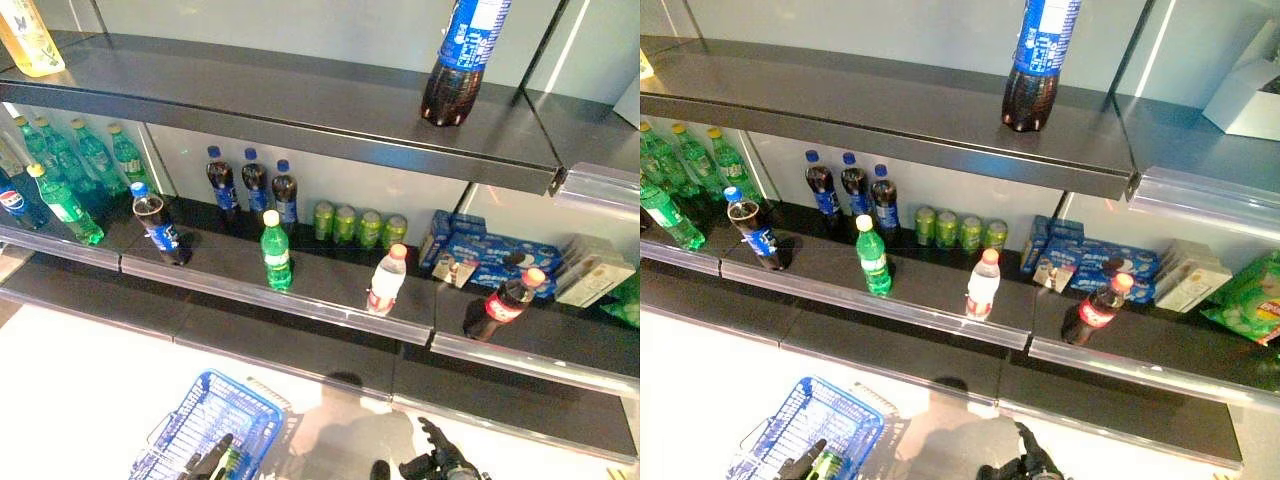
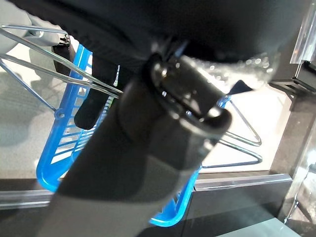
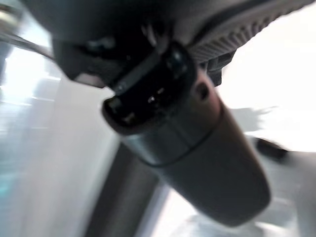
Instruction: Pick up the drink and place into the basket.
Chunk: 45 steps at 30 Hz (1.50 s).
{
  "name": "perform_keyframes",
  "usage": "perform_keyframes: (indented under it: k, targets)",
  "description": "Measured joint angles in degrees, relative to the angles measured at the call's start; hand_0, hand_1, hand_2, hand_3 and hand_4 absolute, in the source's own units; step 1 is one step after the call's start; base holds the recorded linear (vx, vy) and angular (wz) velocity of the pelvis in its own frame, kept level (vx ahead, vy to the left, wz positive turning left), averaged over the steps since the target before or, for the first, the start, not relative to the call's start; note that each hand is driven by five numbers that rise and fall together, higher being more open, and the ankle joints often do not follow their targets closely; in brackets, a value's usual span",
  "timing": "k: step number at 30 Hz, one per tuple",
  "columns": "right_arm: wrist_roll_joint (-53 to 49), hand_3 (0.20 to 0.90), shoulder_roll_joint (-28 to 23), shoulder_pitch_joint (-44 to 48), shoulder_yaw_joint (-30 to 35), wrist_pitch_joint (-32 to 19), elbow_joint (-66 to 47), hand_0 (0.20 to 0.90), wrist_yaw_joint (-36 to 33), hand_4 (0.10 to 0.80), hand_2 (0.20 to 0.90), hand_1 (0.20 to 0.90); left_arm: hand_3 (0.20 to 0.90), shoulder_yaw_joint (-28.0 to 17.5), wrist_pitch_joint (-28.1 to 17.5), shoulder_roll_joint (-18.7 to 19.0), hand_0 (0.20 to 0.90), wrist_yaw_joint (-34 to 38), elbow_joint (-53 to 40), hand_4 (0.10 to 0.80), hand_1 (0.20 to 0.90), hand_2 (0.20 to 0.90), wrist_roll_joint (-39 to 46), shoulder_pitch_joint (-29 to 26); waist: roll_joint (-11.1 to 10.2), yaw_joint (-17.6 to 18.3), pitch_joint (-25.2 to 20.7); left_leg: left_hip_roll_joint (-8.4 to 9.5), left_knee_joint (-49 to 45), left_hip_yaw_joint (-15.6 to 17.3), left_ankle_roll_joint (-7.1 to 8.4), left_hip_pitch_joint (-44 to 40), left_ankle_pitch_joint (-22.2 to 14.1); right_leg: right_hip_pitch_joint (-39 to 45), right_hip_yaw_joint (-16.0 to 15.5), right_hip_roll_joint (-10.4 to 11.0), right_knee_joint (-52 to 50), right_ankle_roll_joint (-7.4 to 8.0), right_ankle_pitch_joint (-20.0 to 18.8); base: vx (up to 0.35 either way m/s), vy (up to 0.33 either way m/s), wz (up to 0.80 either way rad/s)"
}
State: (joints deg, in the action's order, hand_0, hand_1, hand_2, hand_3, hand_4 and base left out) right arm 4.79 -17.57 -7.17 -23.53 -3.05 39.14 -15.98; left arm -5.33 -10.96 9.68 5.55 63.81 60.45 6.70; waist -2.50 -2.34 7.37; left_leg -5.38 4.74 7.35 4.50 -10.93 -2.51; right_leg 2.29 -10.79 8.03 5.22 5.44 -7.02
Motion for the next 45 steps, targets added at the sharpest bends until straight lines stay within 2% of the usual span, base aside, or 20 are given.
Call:
perform_keyframes:
  k: [2,5,9,14,18,26,31,38,43,45]
  targets:
    - [-0.3,0.900,-3.7,-1.6,0.2,1.6,-12.5,0.900,-1.0,0.800,0.900,0.900,0.200,-0.2,0.5,-0.1,0.300,0.5,-2.2,0.100,0.300,0.300,0.0,1.2,-0.1,1.1,0.0,-0.04,0.0,0.0,0.02,0.0,0.0,0.0,0.1,-0.3,-0.1,0.02,0.0,0.000,0.000,0.00]
    - [0.1,0.900,-7.2,-2.6,3.9,-0.6,-25.9,0.900,-5.0,0.800,0.900,0.900,0.200,-1.3,0.5,-0.3,0.300,0.5,-3.3,0.100,0.300,0.300,0.0,2.7,-0.4,2.7,0.0,0.01,0.0,0.4,0.00,-0.5,0.0,-0.1,0.5,-0.4,-0.3,0.13,-0.3,0.007,0.051,-0.05]
    - [2.4,0.900,-8.4,-2.5,9.4,-3.9,-33.0,0.900,-10.2,0.800,0.900,0.900,0.200,-2.4,0.4,-0.4,0.300,0.3,-3.1,0.100,0.300,0.300,0.0,3.5,-0.6,3.1,-0.2,-0.01,0.1,2.5,-0.03,-1.2,-0.3,-0.3,2.0,-0.3,-0.1,0.16,-0.4,0.022,0.078,-0.23]
    - [4.8,0.900,-10.1,-2.5,10.8,-6.5,-37.0,0.900,-15.9,0.800,0.900,0.900,0.200,-2.3,-0.6,-0.5,0.300,-0.6,-2.7,0.100,0.300,0.300,0.0,4.7,-0.7,4.9,-0.2,0.03,0.1,4.5,0.00,-1.9,-0.5,-0.6,3.3,-0.6,0.0,0.16,-0.5,0.014,0.049,-0.14]
    - [5.3,0.900,-10.4,-4.0,14.1,-7.0,-41.7,0.900,-21.3,0.800,0.900,0.900,0.200,-2.4,-1.9,-1.6,0.300,-2.7,-1.5,0.100,0.300,0.300,-0.7,5.0,0.4,5.7,-0.5,0.09,0.0,5.4,-0.08,-2.0,-0.7,-1.0,4.2,-0.6,-0.1,0.17,-0.7,0.016,0.043,-0.14]
    - [5.1,0.900,-11.9,-5.0,19.2,-9.3,-44.6,0.900,-29.4,0.800,0.900,0.900,0.200,-2.7,-2.1,-1.8,0.300,-4.3,0.1,0.100,0.300,0.300,-1.1,4.7,1.1,6.3,-1.2,0.09,0.0,6.4,-0.04,-2.1,-0.8,-1.5,5.2,-1.0,-0.3,0.09,-0.9,0.019,0.024,-0.07]
    - [0.3,0.900,-11.9,-5.1,19.3,-9.3,-44.6,0.900,-28.9,0.800,0.900,0.900,0.200,-3.1,-2.1,-1.9,0.300,-4.6,0.4,0.100,0.300,0.300,-1.1,4.9,1.2,6.9,-1.4,0.08,0.0,6.4,-0.03,-2.1,-0.8,-1.5,5.2,-1.0,-0.3,0.37,-0.8,0.052,0.000,0.00]
    - [-11.7,0.900,-11.5,-4.8,17.9,-9.3,-44.0,0.900,-26.5,0.800,0.900,0.900,0.200,-3.0,-2.0,-1.9,0.300,-4.5,0.4,0.100,0.300,0.300,-1.1,5.0,1.1,7.0,-1.4,-0.03,-1.1,6.4,0.00,-1.8,-1.2,-1.4,5.2,-1.0,-0.4,0.36,-0.8,0.047,-0.052,0.00]
    - [-16.6,0.900,-9.1,-3.1,16.7,-9.3,-39.6,0.900,-26.3,0.800,0.900,0.900,0.200,-2.5,-2.0,-1.6,0.300,-4.3,0.4,0.100,0.300,0.300,-1.0,4.1,1.1,5.5,-0.7,-0.32,-4.3,6.1,0.10,0.0,-2.7,-1.7,5.1,-0.9,-1.4,0.10,-0.3,0.039,-0.058,0.02]
    - [-17.5,0.900,-9.0,-2.0,16.7,-9.3,-38.4,0.900,-26.3,0.800,0.900,0.900,0.200,-2.3,-2.0,-1.4,0.300,-4.2,0.4,0.100,0.300,0.300,-1.0,3.5,1.1,5.3,0.9,-0.40,-6.2,6.0,0.07,0.6,-3.5,-1.9,5.0,-0.6,-2.5,-0.07,0.2,0.027,-0.043,0.06]
